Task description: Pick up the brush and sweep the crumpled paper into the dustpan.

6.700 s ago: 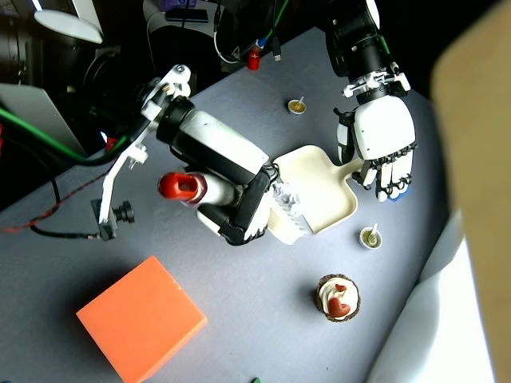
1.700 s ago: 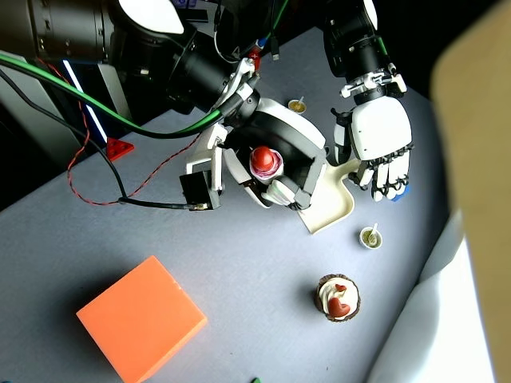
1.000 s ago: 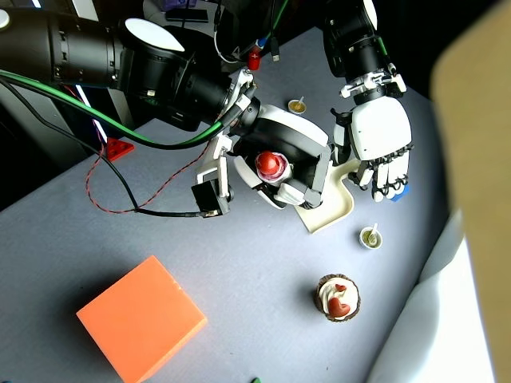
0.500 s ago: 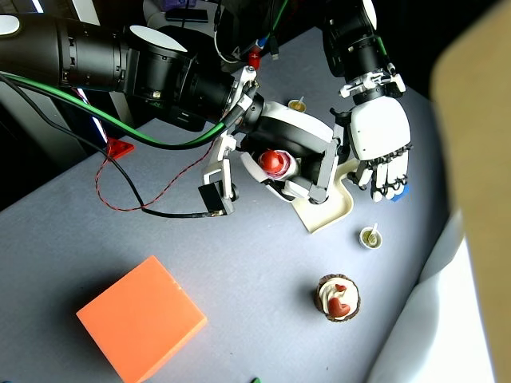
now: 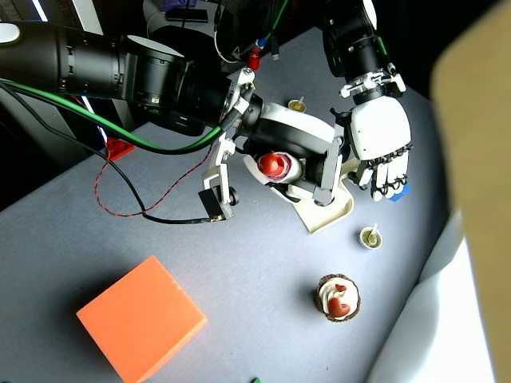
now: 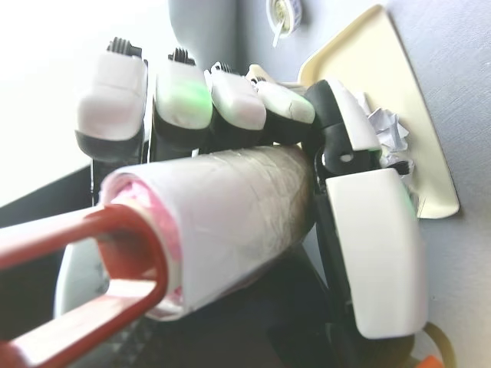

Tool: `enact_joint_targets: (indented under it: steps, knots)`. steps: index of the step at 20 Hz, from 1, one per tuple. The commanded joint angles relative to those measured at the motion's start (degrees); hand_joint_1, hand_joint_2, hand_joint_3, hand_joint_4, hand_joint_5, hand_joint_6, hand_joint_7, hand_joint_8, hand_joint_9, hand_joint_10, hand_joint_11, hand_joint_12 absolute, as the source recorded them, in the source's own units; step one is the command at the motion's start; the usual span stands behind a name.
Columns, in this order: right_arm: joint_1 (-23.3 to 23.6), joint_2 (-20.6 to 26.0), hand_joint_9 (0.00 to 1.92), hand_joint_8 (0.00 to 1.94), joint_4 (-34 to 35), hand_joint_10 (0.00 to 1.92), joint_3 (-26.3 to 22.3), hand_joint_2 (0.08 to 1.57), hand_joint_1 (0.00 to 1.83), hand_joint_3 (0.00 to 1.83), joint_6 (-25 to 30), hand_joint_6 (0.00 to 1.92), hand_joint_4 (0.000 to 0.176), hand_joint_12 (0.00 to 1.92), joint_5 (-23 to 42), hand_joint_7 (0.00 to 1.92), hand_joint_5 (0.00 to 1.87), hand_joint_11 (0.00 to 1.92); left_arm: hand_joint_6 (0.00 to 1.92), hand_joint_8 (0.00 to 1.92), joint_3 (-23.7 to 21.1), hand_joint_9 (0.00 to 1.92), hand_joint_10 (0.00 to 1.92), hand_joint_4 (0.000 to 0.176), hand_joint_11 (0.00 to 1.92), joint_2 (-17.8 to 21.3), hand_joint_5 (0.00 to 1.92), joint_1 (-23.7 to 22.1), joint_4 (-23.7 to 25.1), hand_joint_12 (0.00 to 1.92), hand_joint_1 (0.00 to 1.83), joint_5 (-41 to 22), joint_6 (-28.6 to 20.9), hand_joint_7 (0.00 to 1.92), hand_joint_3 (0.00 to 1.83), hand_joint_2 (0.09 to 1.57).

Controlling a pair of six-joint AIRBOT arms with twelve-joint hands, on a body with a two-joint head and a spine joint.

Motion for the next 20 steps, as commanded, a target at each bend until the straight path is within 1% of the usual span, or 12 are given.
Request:
enact_joint_targets:
  steps: [1, 3, 5, 6, 8, 12, 13, 14, 16, 17, 18, 20]
  knots:
    - [1.6, 0.7, 1.3, 1.94, -1.8, 1.92, -0.4, 1.44, 0.71, 0.0, -2.8, 1.92, 0.0, 1.92, -3.8, 1.25, 1.08, 1.39, 0.92, 0.01, 0.3, 0.4, 0.0, 0.0, 0.43, 0.5, 1.01, -0.5, 0.8, 0.04, 1.11, -2.1, 0.1, 0.48, 0.0, 1.1]
    - [2.4, 1.2, 1.3, 1.94, 2.0, 1.92, -0.8, 1.44, 0.71, 0.0, -7.4, 1.92, 0.0, 1.92, -2.9, 1.25, 1.09, 1.4, 0.97, 0.0, 0.3, 0.39, 0.0, 0.0, 0.4, 0.5, 0.99, -0.6, 0.8, 0.02, 1.1, -2.1, 0.1, 0.47, 0.0, 1.11]
    - [2.6, 1.0, 1.3, 1.94, 8.0, 1.92, -0.3, 1.43, 0.7, 0.0, -13.4, 1.92, 0.0, 1.92, -1.2, 1.25, 1.1, 1.41, 0.97, 0.0, 0.3, 0.37, 0.0, 0.0, 0.38, 0.6, 0.98, -0.6, 0.8, 0.02, 1.1, -2.1, 0.1, 0.47, 0.0, 1.12]
    - [2.6, 0.8, 1.32, 1.94, 9.3, 1.92, 0.0, 1.44, 0.7, 0.0, -14.3, 1.92, 0.0, 1.92, -1.0, 1.27, 1.12, 1.42, 0.97, 0.0, 0.3, 0.36, 0.0, 0.0, 0.37, 0.6, 0.98, -0.6, 0.8, 0.01, 1.1, -2.1, 0.1, 0.46, 0.0, 1.12]
    - [2.6, 0.2, 1.31, 1.94, 10.7, 1.92, 0.8, 1.44, 0.69, 0.0, -14.4, 1.92, 0.0, 1.92, 0.0, 1.25, 1.11, 1.41, 0.98, 0.01, 0.3, 0.38, 0.01, 0.0, 0.39, 0.6, 0.98, -0.6, 0.8, 0.02, 1.09, -2.1, 0.1, 0.47, 0.0, 1.12]
    - [2.2, -0.5, 1.31, 1.94, 10.0, 1.92, 0.9, 1.43, 0.7, 0.0, -13.4, 1.92, 0.0, 1.92, 1.6, 1.25, 1.1, 1.42, 1.01, 0.0, 0.2, 0.33, 0.0, 0.0, 0.35, 0.6, 0.96, -0.6, 0.7, 0.01, 1.08, -2.1, 0.1, 0.44, 0.0, 1.13]
    - [1.9, -0.8, 1.31, 1.94, 9.7, 1.92, 1.0, 1.44, 0.7, 0.0, -13.3, 1.92, 0.0, 1.92, 1.6, 1.25, 1.1, 1.41, 1.01, 0.01, 0.2, 0.36, 0.01, 0.025, 0.39, 0.6, 0.96, -0.7, 0.7, 0.02, 1.07, -2.1, 0.1, 0.46, 0.0, 1.13]
    - [1.7, -1.0, 1.29, 1.94, 9.7, 1.92, 1.1, 1.44, 0.7, 0.0, -13.2, 1.92, 0.0, 1.92, 1.7, 1.23, 1.07, 1.39, 0.99, 0.0, 0.2, 0.35, 0.0, 0.0, 0.39, 0.6, 0.97, -0.7, 0.7, 0.03, 1.08, -2.0, 0.1, 0.45, 0.0, 1.12]
    - [1.2, -1.5, 1.28, 1.94, 9.7, 1.92, 1.6, 1.44, 0.7, 0.0, -12.9, 1.92, 0.0, 1.92, 1.9, 1.23, 1.07, 1.38, 0.96, 0.0, 0.2, 0.34, 0.0, 0.0, 0.39, 0.6, 0.99, -0.7, 0.7, 0.02, 1.1, -2.0, 0.1, 0.43, 0.0, 1.11]
    - [0.9, -1.8, 1.29, 1.94, 9.7, 1.92, 2.0, 1.43, 0.71, 0.0, -12.7, 1.92, 0.0, 1.92, 2.1, 1.24, 1.08, 1.38, 1.02, 0.0, 0.2, 0.3, 0.0, 0.0, 0.35, 0.6, 0.96, -0.7, 0.7, 0.01, 1.08, -2.0, 0.1, 0.4, 0.0, 1.13]
    - [0.6, -2.0, 1.3, 1.94, 8.8, 1.92, 2.4, 1.43, 0.7, 0.0, -11.8, 1.92, 0.0, 1.92, 2.2, 1.24, 1.09, 1.39, 0.96, 0.01, 0.2, 0.36, 0.01, 0.0, 0.4, 0.6, 0.99, -0.7, 0.7, 0.03, 1.1, -1.9, 0.1, 0.46, 0.0, 1.11]
    - [0.0, -2.4, 1.31, 1.94, 6.7, 1.92, 3.3, 1.43, 0.71, 0.0, -9.1, 1.92, 0.0, 1.92, 2.2, 1.25, 1.09, 1.4, 0.95, 0.0, 0.2, 0.36, 0.01, 0.0, 0.39, 0.6, 1.0, -0.7, 0.7, 0.03, 1.1, -1.9, 0.1, 0.45, 0.0, 1.11]
